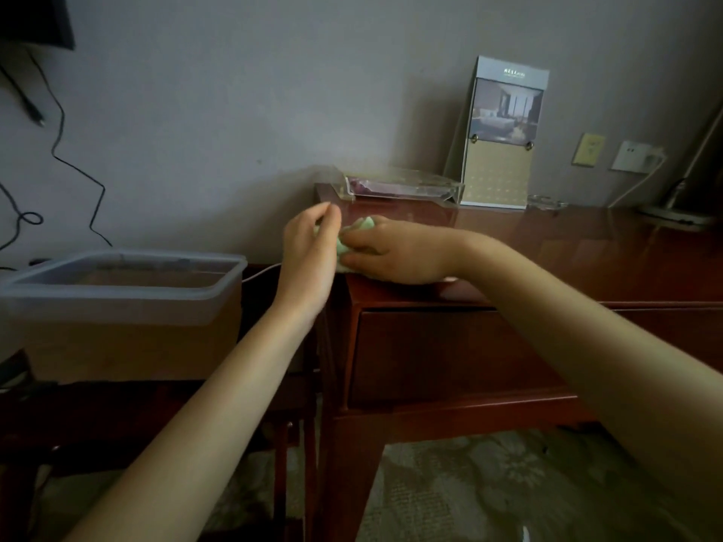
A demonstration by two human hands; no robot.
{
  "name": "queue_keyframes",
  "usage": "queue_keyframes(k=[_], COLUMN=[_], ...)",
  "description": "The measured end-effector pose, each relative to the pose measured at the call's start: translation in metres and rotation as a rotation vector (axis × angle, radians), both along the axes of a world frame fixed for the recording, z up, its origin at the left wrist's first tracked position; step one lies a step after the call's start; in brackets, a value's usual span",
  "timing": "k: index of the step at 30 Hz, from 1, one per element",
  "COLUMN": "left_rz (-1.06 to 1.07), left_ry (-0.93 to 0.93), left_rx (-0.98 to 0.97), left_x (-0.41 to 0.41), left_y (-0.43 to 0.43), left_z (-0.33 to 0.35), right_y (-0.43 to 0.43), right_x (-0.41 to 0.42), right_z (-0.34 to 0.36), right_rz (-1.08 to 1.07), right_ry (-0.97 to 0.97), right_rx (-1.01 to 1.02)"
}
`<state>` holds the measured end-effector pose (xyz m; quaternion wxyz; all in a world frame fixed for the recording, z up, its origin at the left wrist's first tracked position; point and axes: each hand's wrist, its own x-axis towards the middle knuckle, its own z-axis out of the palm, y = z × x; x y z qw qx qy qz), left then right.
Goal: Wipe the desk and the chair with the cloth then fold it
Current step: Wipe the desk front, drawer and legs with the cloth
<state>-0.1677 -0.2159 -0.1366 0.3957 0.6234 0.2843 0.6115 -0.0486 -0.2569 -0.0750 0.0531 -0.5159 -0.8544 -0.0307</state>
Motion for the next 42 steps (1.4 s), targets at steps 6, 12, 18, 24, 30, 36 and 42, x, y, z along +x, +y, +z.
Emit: queue_keyframes(k=[6,12,18,24,30,36,42], left_rz=[-0.243,-0.227,-0.025,-0.026,-0.189,-0.207,-0.119], left_ry=[-0.144,-0.442,-0.041,0.187,0.141,0.044,-0.121], left_rx=[-0.165,-0.196,-0.295,-0.362,-0.362,-0.376,-0.516], left_x=[-0.011,-0.040,-0.044,-0.024,-0.045,-0.045,-0.024], left_y=[-0.001,0.011,0.034,0.033,-0.013,-0.046,0.009], left_z=[-0.005,-0.025,-0.083,-0.104,-0.111,-0.114,-0.097], right_y=[0.020,0.053,0.060,0.057,0.039,0.024,-0.016], right_x=[-0.016,-0.040,-0.019,-0.020,-0.023,-0.037,-0.053], right_z=[0.020,0.011,0.015,0.009,0.013,0.012,-0.003], right_rz=[-0.032,-0.009,-0.144,-0.173,-0.162,-0.106,-0.066], right_ry=[0.392,1.230,0.958,0.541,0.573,0.561,0.799], right_rx=[-0.122,-0.460,0.002,0.101,0.252,0.204,0.342])
